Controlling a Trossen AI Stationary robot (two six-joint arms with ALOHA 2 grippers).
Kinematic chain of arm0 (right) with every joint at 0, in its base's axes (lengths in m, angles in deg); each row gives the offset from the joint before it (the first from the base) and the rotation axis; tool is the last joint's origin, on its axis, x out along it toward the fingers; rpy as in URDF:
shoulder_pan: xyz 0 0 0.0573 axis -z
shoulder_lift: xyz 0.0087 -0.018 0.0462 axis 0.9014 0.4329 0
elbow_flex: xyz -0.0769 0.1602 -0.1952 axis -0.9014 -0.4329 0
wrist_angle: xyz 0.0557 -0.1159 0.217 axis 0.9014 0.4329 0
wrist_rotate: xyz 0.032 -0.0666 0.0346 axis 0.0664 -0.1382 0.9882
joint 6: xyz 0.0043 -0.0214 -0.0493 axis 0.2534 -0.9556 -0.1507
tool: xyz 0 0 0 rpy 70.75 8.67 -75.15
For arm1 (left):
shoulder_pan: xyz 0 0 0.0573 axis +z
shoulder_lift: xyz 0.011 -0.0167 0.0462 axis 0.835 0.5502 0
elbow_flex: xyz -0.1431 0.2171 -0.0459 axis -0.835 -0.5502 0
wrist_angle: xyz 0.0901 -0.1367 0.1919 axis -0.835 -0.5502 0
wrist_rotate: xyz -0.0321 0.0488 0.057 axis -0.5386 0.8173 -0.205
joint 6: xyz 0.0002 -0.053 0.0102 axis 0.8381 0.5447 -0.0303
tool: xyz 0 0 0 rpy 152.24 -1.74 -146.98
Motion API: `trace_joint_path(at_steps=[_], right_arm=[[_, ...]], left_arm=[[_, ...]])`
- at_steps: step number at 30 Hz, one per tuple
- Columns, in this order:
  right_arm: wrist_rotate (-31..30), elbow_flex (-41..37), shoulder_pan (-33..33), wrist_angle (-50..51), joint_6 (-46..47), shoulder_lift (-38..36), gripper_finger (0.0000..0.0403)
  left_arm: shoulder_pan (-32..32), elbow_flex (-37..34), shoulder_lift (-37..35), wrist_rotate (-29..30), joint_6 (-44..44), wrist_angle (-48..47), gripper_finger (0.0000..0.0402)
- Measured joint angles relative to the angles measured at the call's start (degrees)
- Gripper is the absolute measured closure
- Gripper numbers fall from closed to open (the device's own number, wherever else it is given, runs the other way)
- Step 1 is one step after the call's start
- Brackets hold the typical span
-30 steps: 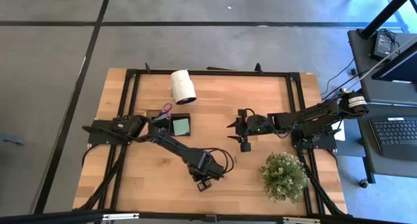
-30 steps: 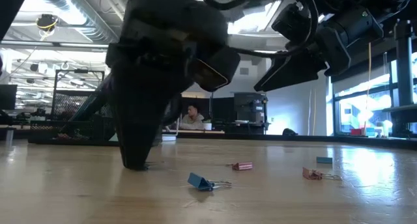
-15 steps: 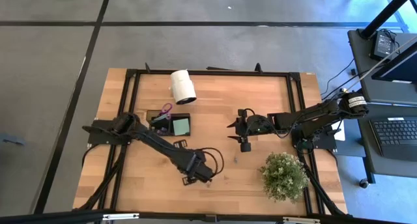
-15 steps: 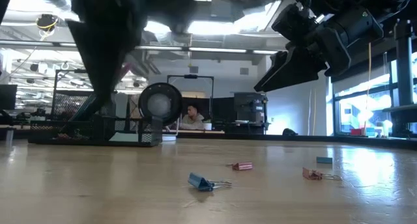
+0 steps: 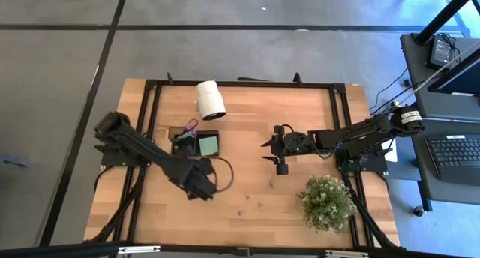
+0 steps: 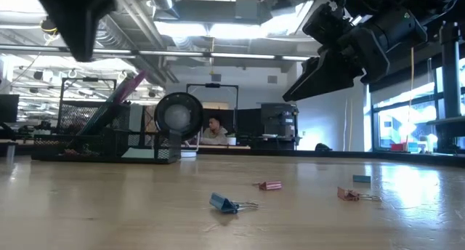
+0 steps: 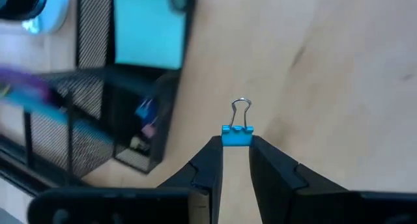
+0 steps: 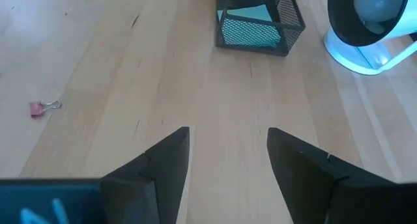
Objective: Pick and place office supplies into organizer
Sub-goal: Put the blue binder clip into the black desk organizer
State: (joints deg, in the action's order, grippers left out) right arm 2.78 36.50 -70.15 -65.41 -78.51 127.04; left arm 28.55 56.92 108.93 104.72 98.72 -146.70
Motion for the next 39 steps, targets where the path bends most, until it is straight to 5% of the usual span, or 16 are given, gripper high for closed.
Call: trace_joint_path(at_steps=[10,17,26,39], right_arm=[[-0.02,-0.02,0.00,-1.90,-0.11,0.00,0.0193],[-0.03,-0.01,0.02,-3.99,-0.14,0.00,0.0193],[-0.04,0.01,0.00,-4.70,-0.15,0.00,0.0193],[-0.04,0.01,0.00,-4.68,-0.15,-0.01,0.0193]], left_arm=[[5.08,-23.07,-19.25,1.50,-2.48,10.25,0.0336],[12.09,-33.15,-24.55,1.55,-6.55,12.26,0.0336],[18.69,-38.89,-24.93,-2.41,-14.47,22.52,0.0336],[21.90,-40.10,-24.91,-3.94,-18.08,23.75,0.0324]])
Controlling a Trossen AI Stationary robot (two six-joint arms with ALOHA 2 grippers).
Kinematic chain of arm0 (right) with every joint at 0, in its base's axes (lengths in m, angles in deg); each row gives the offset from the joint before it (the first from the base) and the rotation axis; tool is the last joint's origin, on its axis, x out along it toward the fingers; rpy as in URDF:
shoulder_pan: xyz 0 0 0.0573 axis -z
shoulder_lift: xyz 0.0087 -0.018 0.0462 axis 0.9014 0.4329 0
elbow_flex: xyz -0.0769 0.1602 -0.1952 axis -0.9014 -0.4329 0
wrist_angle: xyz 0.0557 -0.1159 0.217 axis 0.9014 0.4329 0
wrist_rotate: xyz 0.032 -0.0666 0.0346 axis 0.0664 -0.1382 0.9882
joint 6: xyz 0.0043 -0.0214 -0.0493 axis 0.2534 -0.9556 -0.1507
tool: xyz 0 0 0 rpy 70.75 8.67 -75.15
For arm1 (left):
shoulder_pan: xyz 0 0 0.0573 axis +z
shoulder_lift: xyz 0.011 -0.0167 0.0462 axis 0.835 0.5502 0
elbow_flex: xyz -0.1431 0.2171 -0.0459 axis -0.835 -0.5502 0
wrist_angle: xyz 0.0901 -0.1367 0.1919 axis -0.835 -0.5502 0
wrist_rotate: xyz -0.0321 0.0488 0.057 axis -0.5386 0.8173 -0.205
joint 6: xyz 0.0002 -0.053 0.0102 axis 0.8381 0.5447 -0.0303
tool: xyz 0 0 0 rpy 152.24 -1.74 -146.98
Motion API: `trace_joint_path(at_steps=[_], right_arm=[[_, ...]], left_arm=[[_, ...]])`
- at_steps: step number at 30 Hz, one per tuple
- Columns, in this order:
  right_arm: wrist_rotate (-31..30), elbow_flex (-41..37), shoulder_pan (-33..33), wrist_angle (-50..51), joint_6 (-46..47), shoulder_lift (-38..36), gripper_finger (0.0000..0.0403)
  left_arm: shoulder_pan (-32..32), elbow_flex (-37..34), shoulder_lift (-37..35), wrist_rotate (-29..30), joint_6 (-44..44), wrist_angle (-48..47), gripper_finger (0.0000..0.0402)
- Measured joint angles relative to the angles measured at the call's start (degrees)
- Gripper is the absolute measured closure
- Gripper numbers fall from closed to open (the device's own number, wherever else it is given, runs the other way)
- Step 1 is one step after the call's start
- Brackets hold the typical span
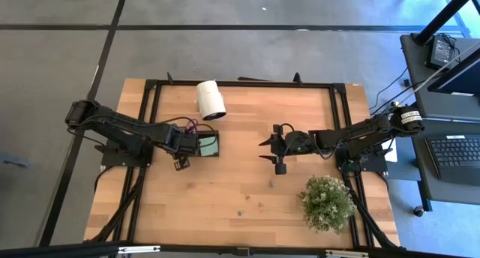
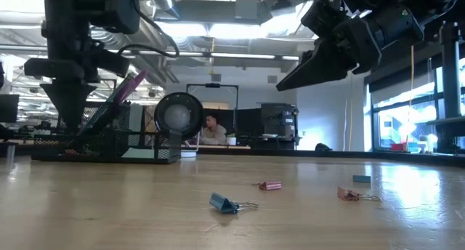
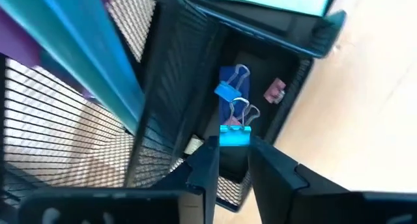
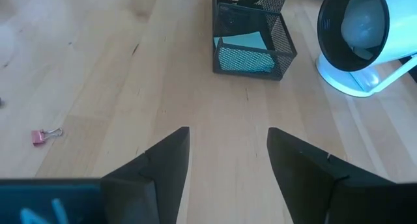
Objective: Pick and place office supplies into organizer
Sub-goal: Put the blue binder clip into the black desk organizer
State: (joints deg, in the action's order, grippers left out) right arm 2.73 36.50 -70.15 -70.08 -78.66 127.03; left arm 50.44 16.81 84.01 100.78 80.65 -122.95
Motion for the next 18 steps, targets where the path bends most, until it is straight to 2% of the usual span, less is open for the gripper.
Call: trace_joint_path(at_steps=[3,9,14,18], right_arm=[[0.00,0.00,0.02,0.00,-0.02,-0.01,0.0193],[0.00,0.00,0.02,0.01,-0.02,0.01,0.0193],[0.02,0.00,0.02,-0.28,1.70,0.01,0.0193],[0.01,1.65,0.01,-0.58,4.44,0.00,0.0193]], left_arm=[[0.00,0.00,0.00,-1.95,-0.10,-0.04,0.0310],[-0.02,0.00,0.00,-2.05,-0.62,-0.05,0.0284],[-1.54,0.17,-1.67,-1.84,-1.03,0.63,0.0282],[-4.38,0.17,-5.24,-1.53,-1.61,5.67,0.0286]])
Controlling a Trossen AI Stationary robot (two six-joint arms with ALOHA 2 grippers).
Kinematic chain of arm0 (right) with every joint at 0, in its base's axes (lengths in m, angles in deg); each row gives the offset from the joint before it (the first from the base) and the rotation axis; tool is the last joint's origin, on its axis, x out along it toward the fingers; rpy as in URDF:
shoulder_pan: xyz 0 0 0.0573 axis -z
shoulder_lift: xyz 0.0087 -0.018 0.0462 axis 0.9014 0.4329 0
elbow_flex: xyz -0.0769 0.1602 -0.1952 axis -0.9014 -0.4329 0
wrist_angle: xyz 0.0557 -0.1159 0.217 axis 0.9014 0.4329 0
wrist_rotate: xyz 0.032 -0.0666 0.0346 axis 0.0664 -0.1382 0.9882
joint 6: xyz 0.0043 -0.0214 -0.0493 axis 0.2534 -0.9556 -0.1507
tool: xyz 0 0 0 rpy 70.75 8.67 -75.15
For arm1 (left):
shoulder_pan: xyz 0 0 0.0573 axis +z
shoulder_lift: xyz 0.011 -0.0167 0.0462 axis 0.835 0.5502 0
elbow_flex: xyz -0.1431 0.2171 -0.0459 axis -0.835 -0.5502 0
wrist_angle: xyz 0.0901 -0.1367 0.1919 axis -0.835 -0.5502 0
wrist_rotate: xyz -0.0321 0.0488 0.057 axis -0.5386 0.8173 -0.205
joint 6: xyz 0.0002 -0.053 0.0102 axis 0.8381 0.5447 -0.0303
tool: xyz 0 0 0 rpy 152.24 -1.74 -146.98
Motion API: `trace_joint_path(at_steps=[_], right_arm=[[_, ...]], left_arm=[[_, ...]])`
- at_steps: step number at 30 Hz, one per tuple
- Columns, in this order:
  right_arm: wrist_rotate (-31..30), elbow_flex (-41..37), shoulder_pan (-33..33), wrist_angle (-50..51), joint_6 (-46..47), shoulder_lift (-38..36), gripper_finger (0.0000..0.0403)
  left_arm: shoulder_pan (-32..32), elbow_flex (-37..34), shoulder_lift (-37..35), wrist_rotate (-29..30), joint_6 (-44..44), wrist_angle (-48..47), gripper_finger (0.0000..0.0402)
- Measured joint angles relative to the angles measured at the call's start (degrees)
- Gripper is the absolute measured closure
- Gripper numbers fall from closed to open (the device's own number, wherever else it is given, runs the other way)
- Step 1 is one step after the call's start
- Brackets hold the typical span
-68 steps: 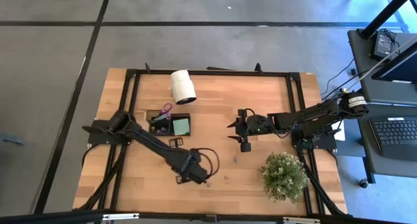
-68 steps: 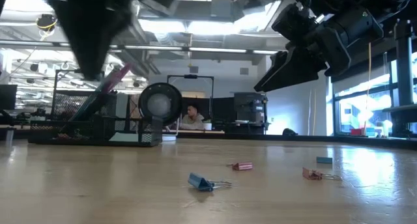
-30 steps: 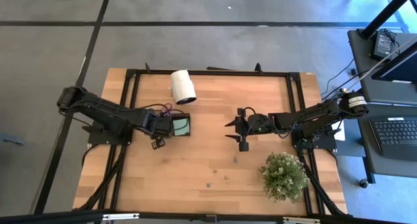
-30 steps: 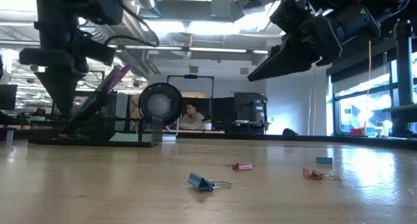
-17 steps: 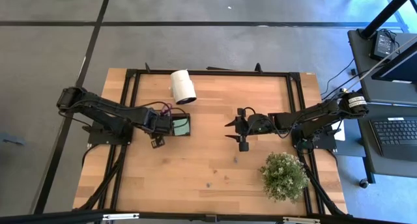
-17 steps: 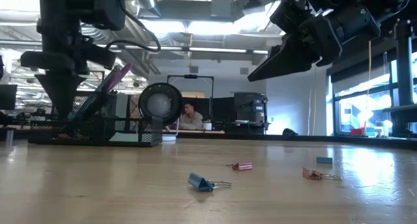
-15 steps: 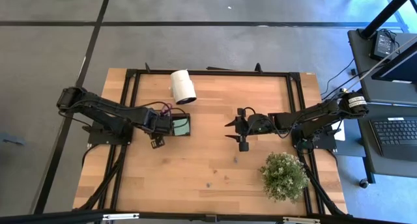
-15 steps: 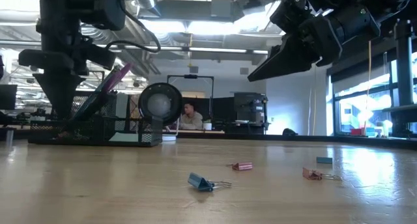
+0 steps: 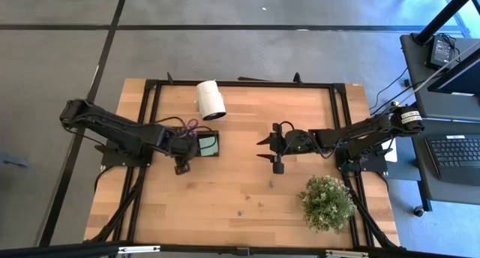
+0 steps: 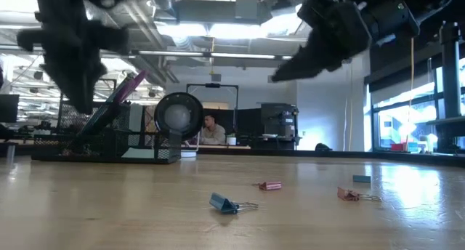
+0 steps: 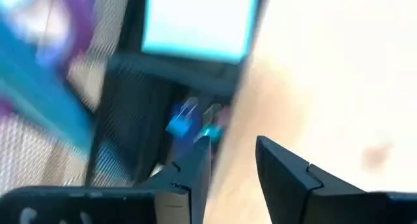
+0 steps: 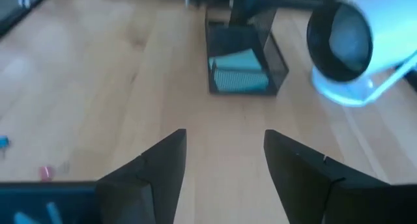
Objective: Pick and place office supplies into organizer
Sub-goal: Put the blue binder clip into the black desk organizer
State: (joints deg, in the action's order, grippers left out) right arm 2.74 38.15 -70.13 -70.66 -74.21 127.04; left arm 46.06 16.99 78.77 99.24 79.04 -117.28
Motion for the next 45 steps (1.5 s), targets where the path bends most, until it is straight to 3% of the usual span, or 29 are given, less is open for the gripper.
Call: trace_joint_path(at_steps=[6,14,20,27,33,39,45], right_arm=[[0.12,5.34,-1.72,3.86,-4.96,-0.01,0.0193],[0.40,18.65,-6.87,28.92,-7.63,2.12,0.0193],[0.23,25.04,-12.23,45.73,-7.81,7.20,0.0193],[-0.41,25.39,-17.88,46.17,-15.89,13.34,0.0193],[-2.87,25.41,-19.03,46.47,-24.00,16.54,0.0193],[3.29,25.41,-18.97,48.40,-24.23,19.80,0.0193],[3.51,25.41,-18.92,48.23,-27.69,21.60,0.0193]], left_arm=[[-6.12,-0.13,-5.31,2.14,-2.83,11.51,0.0283],[-11.50,-0.15,-5.38,11.57,-4.21,18.67,0.0290],[-12.67,-0.17,-4.55,13.74,-4.38,19.98,0.0293],[-12.71,-0.20,-4.03,17.15,-4.34,20.33,0.0294],[-12.71,-0.20,-4.00,18.00,-4.36,20.48,0.0293],[-12.71,-0.20,-3.98,18.01,-3.99,20.64,0.0295],[-12.71,-0.20,-3.91,18.02,-3.92,20.72,0.0293]])
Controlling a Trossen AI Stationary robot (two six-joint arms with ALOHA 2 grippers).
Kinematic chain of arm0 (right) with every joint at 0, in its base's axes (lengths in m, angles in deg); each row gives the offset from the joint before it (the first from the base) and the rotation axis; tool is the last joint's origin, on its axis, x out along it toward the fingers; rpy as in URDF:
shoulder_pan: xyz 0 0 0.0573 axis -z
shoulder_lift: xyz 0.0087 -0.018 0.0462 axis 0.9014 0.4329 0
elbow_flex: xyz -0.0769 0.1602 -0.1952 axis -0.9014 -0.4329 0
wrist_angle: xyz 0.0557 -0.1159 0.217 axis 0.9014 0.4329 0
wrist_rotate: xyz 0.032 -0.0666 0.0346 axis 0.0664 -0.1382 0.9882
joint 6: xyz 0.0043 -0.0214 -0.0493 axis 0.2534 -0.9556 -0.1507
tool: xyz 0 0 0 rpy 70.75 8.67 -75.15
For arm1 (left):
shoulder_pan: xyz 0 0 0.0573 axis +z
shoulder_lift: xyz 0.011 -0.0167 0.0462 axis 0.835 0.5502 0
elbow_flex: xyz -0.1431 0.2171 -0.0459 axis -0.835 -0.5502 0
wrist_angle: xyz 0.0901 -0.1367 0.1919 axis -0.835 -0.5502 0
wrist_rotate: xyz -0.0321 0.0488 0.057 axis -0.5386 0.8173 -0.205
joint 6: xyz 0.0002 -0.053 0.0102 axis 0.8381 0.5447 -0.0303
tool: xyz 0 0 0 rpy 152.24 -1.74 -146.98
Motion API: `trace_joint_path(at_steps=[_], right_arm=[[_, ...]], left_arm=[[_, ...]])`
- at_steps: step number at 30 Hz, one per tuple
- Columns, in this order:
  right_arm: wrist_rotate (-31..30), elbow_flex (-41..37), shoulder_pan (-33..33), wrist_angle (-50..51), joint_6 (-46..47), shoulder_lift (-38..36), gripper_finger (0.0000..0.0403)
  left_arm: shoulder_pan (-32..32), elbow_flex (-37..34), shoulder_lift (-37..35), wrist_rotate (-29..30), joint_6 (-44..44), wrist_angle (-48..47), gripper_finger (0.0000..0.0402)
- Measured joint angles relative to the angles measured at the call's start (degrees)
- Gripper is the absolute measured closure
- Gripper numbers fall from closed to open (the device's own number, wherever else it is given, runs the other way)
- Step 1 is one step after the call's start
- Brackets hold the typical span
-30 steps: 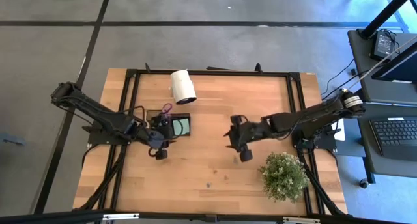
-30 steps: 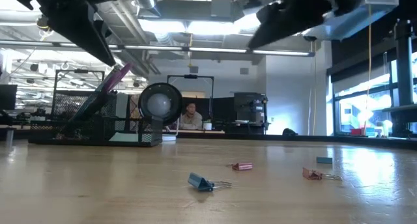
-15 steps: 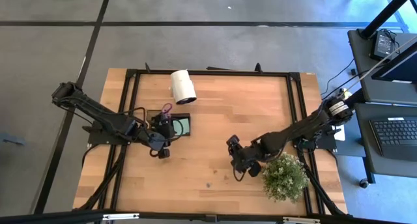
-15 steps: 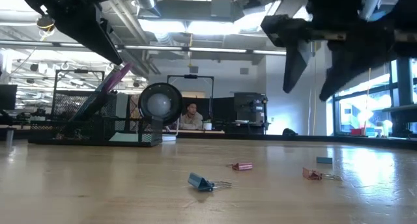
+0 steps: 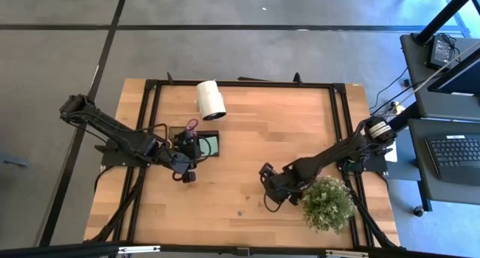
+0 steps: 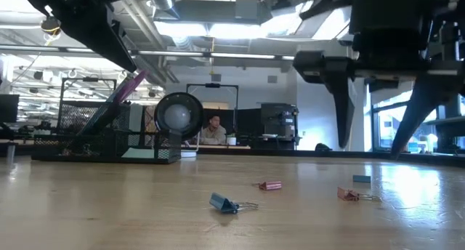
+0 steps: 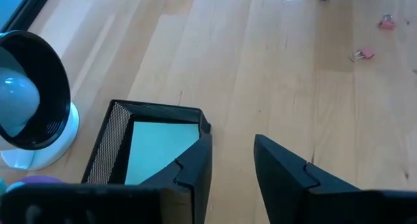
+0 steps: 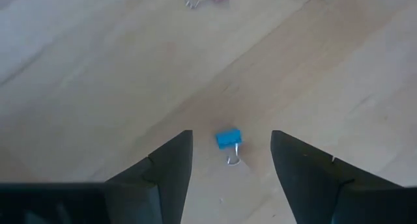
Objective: Pick and place office supplies into organizer
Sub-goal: Put the blue binder clip into the black desk organizer
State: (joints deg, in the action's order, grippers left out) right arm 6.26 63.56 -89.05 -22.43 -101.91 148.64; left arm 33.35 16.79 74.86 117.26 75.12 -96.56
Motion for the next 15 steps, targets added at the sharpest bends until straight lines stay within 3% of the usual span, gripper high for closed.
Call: trace_joint_path(at_steps=[8,15], right_arm=[[0.21,-0.02,1.67,-1.99,-6.62,2.83,0.0193],[2.87,0.00,3.12,-2.23,-6.98,4.46,0.0193]], left_arm=[[0.00,0.00,0.02,0.00,0.02,0.76,0.0297],[0.00,0.00,0.03,0.02,0.03,0.85,0.0297]])
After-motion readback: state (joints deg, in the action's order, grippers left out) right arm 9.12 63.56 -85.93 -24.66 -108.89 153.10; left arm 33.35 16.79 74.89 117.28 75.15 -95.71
